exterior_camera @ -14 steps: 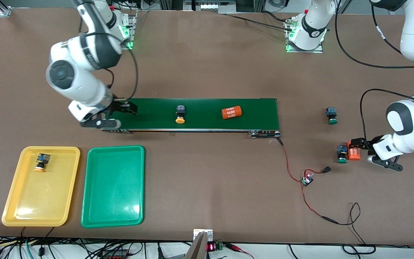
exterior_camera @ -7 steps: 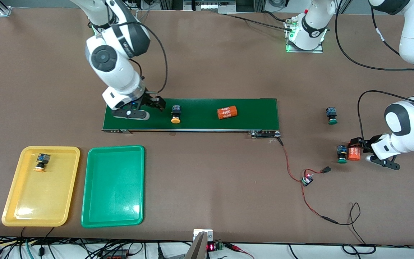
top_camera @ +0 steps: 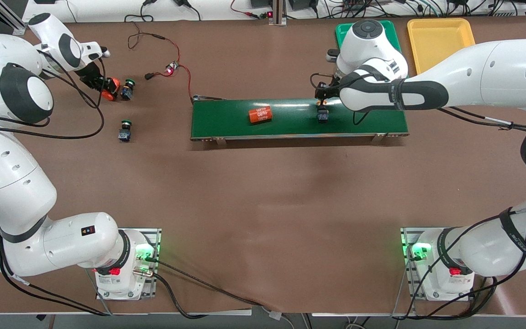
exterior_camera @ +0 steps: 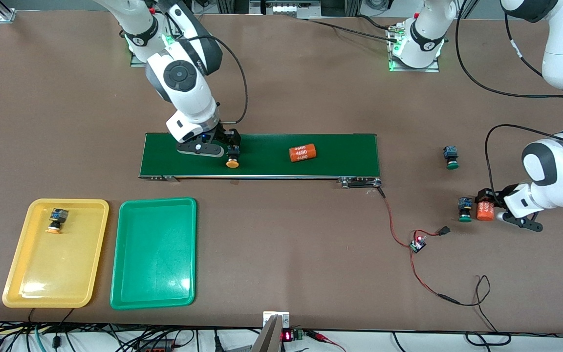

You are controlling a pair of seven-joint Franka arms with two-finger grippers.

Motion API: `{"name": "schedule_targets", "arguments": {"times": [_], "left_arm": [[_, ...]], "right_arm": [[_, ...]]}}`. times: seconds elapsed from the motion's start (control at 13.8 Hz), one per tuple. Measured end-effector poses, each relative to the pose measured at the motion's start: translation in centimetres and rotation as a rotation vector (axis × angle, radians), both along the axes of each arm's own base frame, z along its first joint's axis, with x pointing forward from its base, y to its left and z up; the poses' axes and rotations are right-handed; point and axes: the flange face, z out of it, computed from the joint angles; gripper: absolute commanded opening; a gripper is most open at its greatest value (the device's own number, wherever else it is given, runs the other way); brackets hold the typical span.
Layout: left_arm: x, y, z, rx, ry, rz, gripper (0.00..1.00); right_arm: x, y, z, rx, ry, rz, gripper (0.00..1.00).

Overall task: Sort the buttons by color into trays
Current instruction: 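Lift the yellow button with the right gripper while the left gripper carries the battery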

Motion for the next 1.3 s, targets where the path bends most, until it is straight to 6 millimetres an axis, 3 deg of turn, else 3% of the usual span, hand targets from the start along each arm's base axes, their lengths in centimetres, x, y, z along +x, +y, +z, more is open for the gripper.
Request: {"name": "schedule_targets", "arguments": {"times": [0.22,0.43,0.58,0.65,0.72,0.87,1.09,1.3], "left_arm": [[2.1,-0.7,5.4,0.014,-0.068,-0.026,0.25],[2.4,-5.0,10.0,-0.041,0.036,-0.107,0.25],[2.5,-9.9,11.7,-0.089,0.115,-0.19,0.25],[2.4,-13.0,12.0,-0.114,0.148,-0.239,0.24],[2.1,-16.4,12.1,-0.145,0.187,-0.293,0.23],[0.9,-22.1,12.2,-0.197,0.258,-0.387,0.2],[-0.8,-30.2,12.7,-0.245,0.286,-0.544,0.22],[-3.4,-38.3,12.0,-0.207,0.222,-0.807,0.22]], "right_arm": [[0.0,0.1,-1.2,-0.006,0.006,0.01,1.0],[0.1,0.1,-2.7,-0.018,0.006,0.029,1.0],[0.2,0.0,-3.6,-0.022,0.006,0.037,1.0],[0.2,0.0,-3.9,-0.024,0.007,0.041,0.95],[0.2,-0.1,-4.3,-0.028,0.005,0.048,0.85],[0.4,-0.4,-4.9,-0.044,-0.001,0.064,0.44],[1.0,-1.3,-5.3,-0.051,-0.003,0.057,0.16],[1.5,-2.1,-5.3,-0.051,-0.004,0.042,0.13]]}}
